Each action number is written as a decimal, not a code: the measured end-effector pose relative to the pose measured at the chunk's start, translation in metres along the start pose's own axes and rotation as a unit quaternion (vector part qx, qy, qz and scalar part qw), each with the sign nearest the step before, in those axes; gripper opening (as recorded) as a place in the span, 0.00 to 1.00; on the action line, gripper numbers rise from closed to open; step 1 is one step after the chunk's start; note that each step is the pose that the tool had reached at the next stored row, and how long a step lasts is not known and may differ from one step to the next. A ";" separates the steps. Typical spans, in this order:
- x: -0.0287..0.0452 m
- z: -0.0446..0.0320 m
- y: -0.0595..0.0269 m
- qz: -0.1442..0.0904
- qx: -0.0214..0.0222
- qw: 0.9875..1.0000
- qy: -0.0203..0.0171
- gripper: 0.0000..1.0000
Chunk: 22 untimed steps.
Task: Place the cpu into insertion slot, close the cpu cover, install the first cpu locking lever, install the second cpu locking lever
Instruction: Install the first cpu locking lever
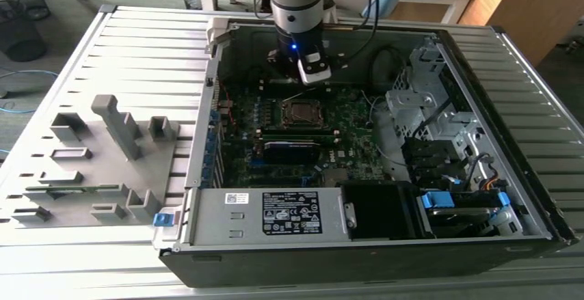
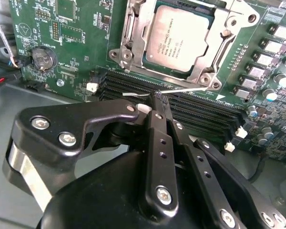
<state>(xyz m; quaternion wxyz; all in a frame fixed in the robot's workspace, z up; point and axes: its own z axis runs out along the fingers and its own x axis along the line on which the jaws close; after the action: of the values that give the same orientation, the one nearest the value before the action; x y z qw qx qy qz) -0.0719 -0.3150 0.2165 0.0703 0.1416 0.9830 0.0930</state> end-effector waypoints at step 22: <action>0.0052 -0.0030 -0.0007 0.000 -0.007 1.000 0.002 0.11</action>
<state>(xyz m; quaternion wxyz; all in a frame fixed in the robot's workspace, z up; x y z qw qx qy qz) -0.0775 -0.3147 0.2187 0.0695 0.1411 0.9825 0.0999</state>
